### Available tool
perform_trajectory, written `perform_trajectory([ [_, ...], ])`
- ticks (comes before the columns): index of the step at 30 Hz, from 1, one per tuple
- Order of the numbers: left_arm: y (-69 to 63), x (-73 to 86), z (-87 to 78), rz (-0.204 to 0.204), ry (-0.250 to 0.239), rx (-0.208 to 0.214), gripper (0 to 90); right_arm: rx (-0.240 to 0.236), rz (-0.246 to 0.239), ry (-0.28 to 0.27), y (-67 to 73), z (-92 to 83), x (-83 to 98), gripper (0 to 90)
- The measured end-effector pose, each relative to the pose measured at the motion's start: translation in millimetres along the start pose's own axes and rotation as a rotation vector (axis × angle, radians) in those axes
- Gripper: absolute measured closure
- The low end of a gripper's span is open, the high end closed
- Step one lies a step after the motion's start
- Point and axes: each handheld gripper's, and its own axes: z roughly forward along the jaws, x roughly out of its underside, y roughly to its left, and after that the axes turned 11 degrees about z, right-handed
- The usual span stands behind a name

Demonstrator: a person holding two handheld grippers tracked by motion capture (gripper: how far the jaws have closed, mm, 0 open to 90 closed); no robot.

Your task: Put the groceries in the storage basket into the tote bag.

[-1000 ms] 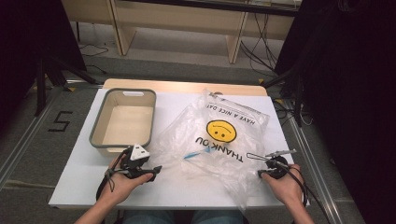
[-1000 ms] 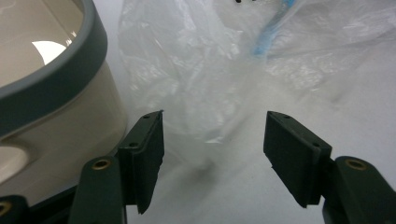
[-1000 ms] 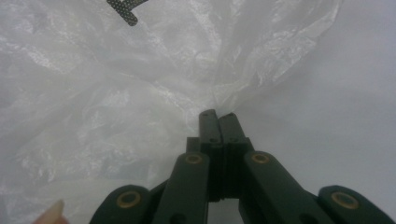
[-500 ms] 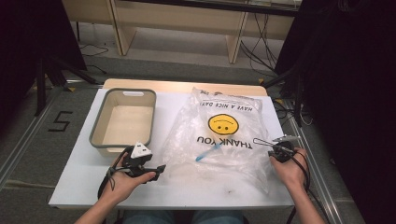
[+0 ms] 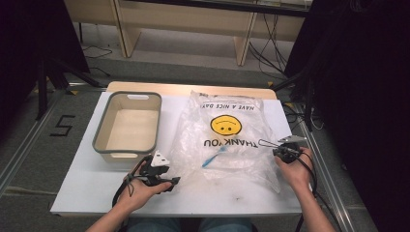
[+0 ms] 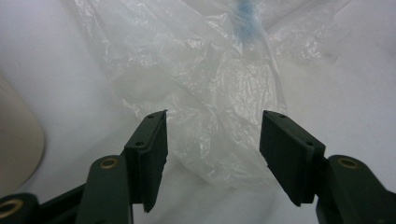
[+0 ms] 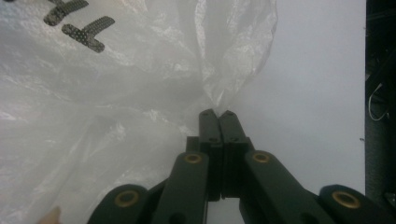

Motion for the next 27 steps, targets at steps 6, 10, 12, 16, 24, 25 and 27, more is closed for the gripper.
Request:
perform_trajectory([
  [6,2.4,5.1,-4.9,-0.016,-0.012,-0.022,41.0,-0.054,0.022,-0.076,2.1,-19.2,-0.2,74.0],
  [10,5.3,7.2,-9.3,-0.020,-0.023,-0.036,40.9,-0.091,0.018,-0.158,7.9,-39.1,-0.5,63.7],
  [12,6.0,7.1,-11.4,-0.026,-0.033,-0.044,40.3,-0.113,0.030,-0.194,10.5,-48.0,-0.5,59.4],
  [16,5.4,7.2,-14.7,-0.032,-0.043,-0.052,38.6,-0.117,0.044,-0.237,12.8,-61.1,0.6,53.8],
  [24,9.1,8.8,-18.7,-0.044,-0.049,-0.069,38.4,-0.158,0.056,-0.238,9.7,-68.9,0.7,50.1],
  [25,9.4,9.1,-19.0,-0.046,-0.052,-0.073,38.4,-0.164,0.048,-0.225,12.3,-67.8,2.1,49.9],
  [27,9.3,9.6,-19.4,-0.055,-0.053,-0.079,38.4,-0.189,0.039,-0.196,17.1,-65.3,5.1,49.0],
])
